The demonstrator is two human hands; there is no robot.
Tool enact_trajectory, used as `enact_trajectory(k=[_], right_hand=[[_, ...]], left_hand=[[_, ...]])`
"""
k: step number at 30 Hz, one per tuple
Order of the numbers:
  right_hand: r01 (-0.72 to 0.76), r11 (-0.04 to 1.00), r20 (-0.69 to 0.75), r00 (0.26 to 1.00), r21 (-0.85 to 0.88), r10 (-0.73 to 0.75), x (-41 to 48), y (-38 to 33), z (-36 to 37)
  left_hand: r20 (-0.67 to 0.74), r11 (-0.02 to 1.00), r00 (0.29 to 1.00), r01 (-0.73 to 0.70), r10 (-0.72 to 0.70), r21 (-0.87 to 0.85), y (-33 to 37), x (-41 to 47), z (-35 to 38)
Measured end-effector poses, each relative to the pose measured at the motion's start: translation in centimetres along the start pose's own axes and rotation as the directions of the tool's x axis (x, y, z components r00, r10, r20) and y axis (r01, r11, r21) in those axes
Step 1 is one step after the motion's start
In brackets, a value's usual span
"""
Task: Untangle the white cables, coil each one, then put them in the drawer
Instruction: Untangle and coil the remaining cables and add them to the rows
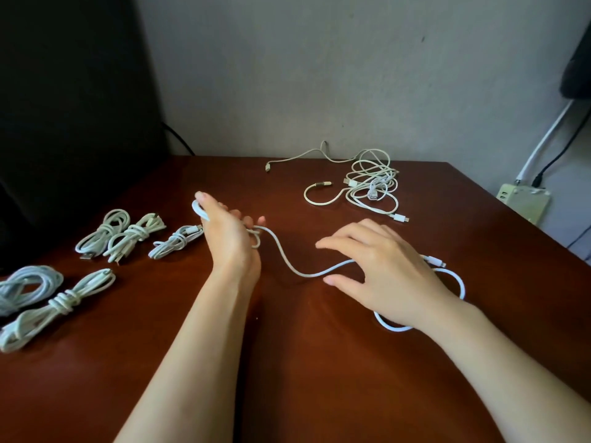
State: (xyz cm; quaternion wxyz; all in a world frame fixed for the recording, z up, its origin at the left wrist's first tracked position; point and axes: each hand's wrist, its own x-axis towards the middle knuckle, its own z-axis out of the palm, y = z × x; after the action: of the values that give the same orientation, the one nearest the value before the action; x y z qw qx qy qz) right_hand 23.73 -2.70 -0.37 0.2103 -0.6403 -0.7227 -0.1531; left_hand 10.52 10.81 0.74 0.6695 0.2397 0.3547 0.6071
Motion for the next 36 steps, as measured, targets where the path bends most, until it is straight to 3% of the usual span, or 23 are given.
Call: enact_trajectory(k=[5,9,11,15,19,22,25,28,31,33,36], right_hand=[[-0.015,0.998,-0.104,0.995,-0.056,0.009,0.0,-2.6,0.2],[-0.132,0.981,0.089,0.985,-0.139,0.146,0.1,-3.5,1.5],[-0.155,0.973,0.089,0.981,-0.173,0.173,0.1,-3.2,1.9],[-0.164,0.969,-0.114,0.983,-0.183,0.145,0.3,-2.4,2.3],[-0.103,0.982,-0.283,0.958,-0.159,0.054,0.8,-2.1,0.9],[-0.077,0.99,-0.332,0.943,-0.116,0.035,0.7,-2.3,0.4],[0.048,0.997,-0.259,0.964,-0.063,-0.062,0.4,-2.5,0.0],[0.145,0.989,-0.163,0.975,-0.033,-0.148,0.2,-2.8,-0.2],[0.223,0.974,-0.103,0.97,0.032,-0.219,0.1,-3.5,0.0],[0.259,0.964,-0.107,0.962,0.064,-0.252,0.0,-3.9,0.2],[0.29,0.945,-0.178,0.948,0.151,-0.262,0.0,-3.9,0.2]], left_hand=[[-0.018,1.0,0.999,-0.031,0.031,-0.003,0.0,0.0,0.1],[-0.007,0.987,0.996,0.085,-0.086,-0.135,0.2,-0.4,0.3],[0.033,0.952,0.987,0.161,-0.158,-0.26,0.3,-0.4,0.2],[0.045,0.882,0.978,0.203,-0.204,-0.426,0.7,0.1,-0.4],[0.046,0.863,0.983,0.178,-0.177,-0.473,1.1,0.2,-0.6],[0.058,0.947,0.994,0.103,-0.09,-0.304,1.0,-0.2,-0.2],[0.075,0.997,0.994,-0.073,0.075,-0.029,0.8,-0.7,0.4],[0.117,0.952,0.973,-0.221,0.2,0.209,0.3,-0.8,0.5],[0.206,0.833,0.926,-0.376,0.317,0.407,-0.2,-1.1,0.4],[0.29,0.754,0.909,-0.413,0.3,0.511,-0.4,-1.5,0.5],[0.385,0.733,0.92,-0.314,0.076,0.603,-1.0,-1.7,0.6]])
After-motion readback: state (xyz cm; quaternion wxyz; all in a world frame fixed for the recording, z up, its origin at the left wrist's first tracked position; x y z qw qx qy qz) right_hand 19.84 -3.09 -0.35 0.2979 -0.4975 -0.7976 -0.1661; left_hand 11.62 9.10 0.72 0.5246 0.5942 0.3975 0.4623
